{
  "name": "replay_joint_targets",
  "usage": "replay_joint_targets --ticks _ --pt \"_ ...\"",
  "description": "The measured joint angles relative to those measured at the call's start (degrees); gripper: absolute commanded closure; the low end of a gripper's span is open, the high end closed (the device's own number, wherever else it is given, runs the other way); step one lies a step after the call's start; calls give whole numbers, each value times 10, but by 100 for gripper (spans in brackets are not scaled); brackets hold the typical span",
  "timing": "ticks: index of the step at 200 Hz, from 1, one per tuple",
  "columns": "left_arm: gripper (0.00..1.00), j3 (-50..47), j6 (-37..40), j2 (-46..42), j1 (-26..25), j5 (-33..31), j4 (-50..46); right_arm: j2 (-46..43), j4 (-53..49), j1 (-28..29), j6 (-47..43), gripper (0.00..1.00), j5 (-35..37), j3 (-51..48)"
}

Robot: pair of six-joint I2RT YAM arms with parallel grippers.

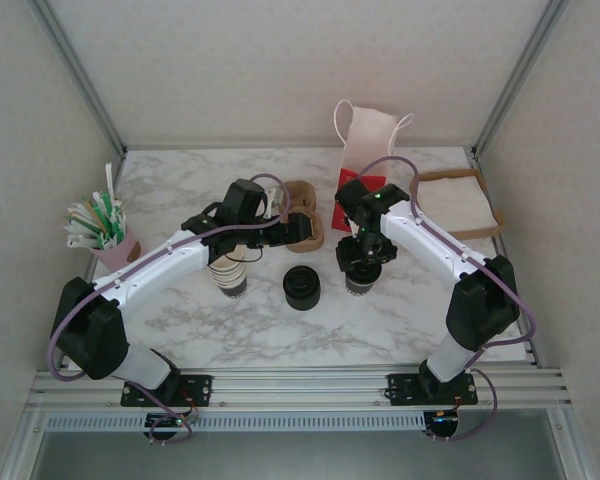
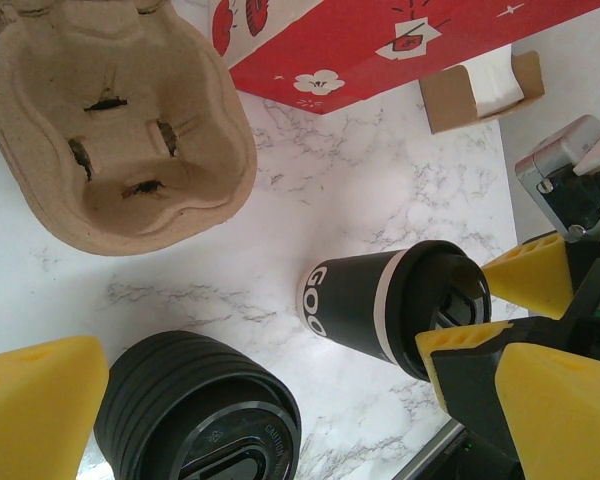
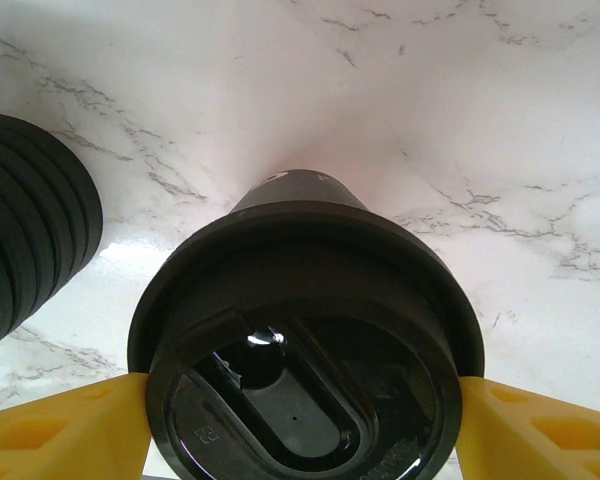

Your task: Pack the takeout coffee

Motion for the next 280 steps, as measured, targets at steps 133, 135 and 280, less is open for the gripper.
replay_joint_targets --ticks 133,135,280 --pt "0 -3 0 0 0 0 0 1 30 -6 0 25 -12 -31" --pt "0 -3 0 0 0 0 0 1 31 -6 0 25 -12 -31" --pt "17 -3 -3 -17 0 0 0 -60 24 -5 3 14 -32 -19"
